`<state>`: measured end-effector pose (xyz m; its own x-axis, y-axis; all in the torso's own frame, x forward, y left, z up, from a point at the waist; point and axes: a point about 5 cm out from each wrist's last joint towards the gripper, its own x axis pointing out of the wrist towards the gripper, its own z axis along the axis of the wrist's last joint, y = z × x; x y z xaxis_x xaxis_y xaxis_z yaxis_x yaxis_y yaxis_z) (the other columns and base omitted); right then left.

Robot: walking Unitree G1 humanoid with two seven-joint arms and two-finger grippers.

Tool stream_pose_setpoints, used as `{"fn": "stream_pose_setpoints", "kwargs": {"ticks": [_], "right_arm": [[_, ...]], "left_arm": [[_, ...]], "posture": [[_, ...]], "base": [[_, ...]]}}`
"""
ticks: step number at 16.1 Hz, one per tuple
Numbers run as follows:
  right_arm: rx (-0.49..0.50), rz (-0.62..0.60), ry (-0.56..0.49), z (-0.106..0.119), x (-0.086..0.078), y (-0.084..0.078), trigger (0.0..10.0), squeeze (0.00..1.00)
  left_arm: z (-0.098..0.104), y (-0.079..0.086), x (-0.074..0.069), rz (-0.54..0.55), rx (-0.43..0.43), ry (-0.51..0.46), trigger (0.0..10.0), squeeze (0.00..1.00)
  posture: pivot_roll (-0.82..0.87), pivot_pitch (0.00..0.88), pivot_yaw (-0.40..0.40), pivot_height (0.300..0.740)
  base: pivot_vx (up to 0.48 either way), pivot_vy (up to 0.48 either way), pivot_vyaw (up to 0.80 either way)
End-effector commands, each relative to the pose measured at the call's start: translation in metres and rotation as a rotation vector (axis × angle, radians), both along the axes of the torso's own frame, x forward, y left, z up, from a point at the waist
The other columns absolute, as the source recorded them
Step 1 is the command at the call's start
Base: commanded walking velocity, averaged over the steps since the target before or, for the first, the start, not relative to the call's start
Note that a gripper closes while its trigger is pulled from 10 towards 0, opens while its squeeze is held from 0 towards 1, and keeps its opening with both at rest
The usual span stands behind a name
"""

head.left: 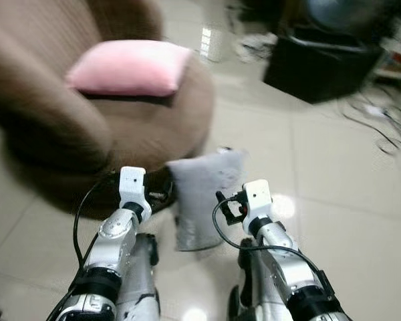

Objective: Move the pillow to the sofa from floor

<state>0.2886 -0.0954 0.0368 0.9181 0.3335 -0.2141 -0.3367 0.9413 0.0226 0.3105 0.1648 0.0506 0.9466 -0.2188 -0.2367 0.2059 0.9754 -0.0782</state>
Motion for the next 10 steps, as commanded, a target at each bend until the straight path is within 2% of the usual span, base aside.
{"fn": "stream_pose_setpoints", "kwargs": {"ticks": [1,3,10], "right_arm": [[0.003,-0.009,-0.016,0.0030,0.0014,-0.0019,10.0,0.37],[0.002,-0.006,-0.016,0.0029,0.0012,-0.0013,10.0,0.37],[0.023,0.038,-0.047,0.0059,-0.0007,0.0040,10.0,0.35]], "left_arm": [[0.0036,-0.0026,0.0016,-0.024,0.020,-0.014,10.0,0.00],[0.0047,-0.0037,0.0014,-0.040,0.030,-0.023,10.0,0.00],[0.0081,-0.0118,0.0012,-0.120,0.105,-0.067,10.0,0.00]], "posture": [[0.01,0.151,-0.052,0.551],[0.01,0.150,-0.051,0.551],[0.00,0.134,-0.044,0.551]], "base": [[0.000,0.000,0.00],[0.139,-0.146,0.00],[0.316,-0.357,0.00]]}}
